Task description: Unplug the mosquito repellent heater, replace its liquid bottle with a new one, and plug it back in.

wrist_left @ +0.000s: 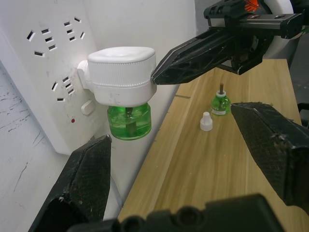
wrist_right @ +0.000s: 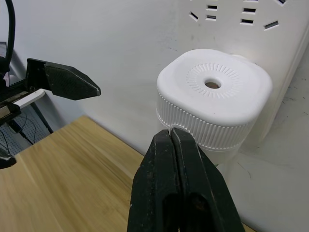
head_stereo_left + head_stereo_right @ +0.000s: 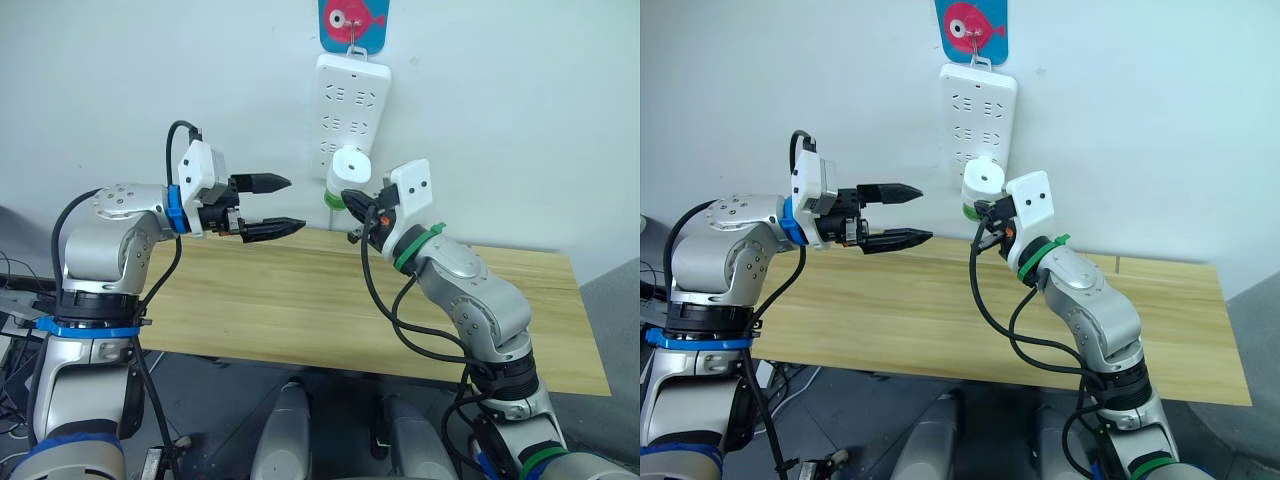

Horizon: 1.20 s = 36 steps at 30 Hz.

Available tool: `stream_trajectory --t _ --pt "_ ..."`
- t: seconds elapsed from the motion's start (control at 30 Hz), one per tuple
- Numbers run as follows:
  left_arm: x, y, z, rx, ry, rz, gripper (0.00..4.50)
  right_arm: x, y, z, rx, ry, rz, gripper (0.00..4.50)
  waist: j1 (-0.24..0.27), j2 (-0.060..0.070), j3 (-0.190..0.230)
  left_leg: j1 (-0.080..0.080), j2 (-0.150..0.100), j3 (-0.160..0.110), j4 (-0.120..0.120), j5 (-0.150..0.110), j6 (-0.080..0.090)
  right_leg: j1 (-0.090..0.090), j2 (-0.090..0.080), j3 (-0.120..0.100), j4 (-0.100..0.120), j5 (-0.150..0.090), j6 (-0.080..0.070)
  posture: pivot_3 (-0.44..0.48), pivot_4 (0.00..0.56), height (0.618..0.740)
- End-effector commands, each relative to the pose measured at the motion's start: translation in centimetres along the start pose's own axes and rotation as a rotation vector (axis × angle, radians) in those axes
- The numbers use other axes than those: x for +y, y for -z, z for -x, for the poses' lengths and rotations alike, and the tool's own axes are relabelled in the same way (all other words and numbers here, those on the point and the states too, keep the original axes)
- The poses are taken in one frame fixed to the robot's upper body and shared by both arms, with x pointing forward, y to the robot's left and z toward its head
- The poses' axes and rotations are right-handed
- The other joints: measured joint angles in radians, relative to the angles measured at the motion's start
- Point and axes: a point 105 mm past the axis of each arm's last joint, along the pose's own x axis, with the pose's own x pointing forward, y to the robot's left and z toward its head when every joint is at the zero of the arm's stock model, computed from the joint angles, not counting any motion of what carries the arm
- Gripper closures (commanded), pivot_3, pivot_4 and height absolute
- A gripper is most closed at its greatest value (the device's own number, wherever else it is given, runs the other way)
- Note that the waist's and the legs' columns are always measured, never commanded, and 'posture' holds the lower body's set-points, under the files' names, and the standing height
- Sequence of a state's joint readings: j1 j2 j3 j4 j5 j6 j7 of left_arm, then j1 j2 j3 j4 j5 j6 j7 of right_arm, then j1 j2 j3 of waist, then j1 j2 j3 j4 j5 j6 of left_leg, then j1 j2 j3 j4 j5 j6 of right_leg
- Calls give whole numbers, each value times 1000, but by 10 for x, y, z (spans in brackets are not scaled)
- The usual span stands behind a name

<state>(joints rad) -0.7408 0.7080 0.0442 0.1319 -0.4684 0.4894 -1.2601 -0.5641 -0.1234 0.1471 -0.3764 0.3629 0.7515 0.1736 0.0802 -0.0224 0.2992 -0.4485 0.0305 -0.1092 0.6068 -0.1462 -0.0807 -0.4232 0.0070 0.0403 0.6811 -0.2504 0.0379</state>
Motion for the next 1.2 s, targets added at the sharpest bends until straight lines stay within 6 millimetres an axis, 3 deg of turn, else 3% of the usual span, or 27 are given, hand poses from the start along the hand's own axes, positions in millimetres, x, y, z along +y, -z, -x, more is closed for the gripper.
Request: stream_trajectory --t 0.03,0.3,0.47,0.6,0.8,0.9,1.0,1.2 --pt "-1 -10 -2 -16 17 -44 0 -42 -25 9 -95 222 35 4463 0 0 0 0 0 0 0 0 0 0 0 0 0 0 0 274 223 740" --pt "1 -9 -2 -17 17 -44 0 -39 -27 7 -104 206 20 4463 0 0 0 0 0 0 0 2 0 0 0 0 0 0 -1 271 227 740" --pt "2 -8 -3 -14 15 -47 0 -7 -21 9 -67 7 80 4463 0 0 0 0 0 0 0 2 0 0 0 0 0 0 -1 273 225 740" --pt "3 -7 -2 -12 10 -49 0 18 -14 23 -29 -146 46 4463 -1 0 0 -1 0 0 -2 1 0 -1 0 0 -1 0 0 273 223 740" --pt "7 -4 2 4 -8 -47 0 22 -9 45 20 -217 52 4463 -3 0 0 -1 0 1 -8 1 0 -3 -1 -1 -1 0 0 274 219 740" --pt "16 1 13 41 -68 -31 0 0 -15 66 40 -193 97 4463 -2 0 0 -1 0 1 -8 1 0 -3 0 -1 -1 -1 0 281 214 740" --pt "28 9 27 107 -154 -55 0 -32 -23 88 82 -150 163 3911 0 0 0 -1 0 2 -8 1 0 -2 -1 -1 -2 -1 0 284 213 740" --pt "45 18 57 163 -291 -79 0 -91 -31 129 190 -73 286 1764 2 -1 -1 -1 -1 2 -8 1 0 -2 -2 -1 -3 -1 0 301 199 740"
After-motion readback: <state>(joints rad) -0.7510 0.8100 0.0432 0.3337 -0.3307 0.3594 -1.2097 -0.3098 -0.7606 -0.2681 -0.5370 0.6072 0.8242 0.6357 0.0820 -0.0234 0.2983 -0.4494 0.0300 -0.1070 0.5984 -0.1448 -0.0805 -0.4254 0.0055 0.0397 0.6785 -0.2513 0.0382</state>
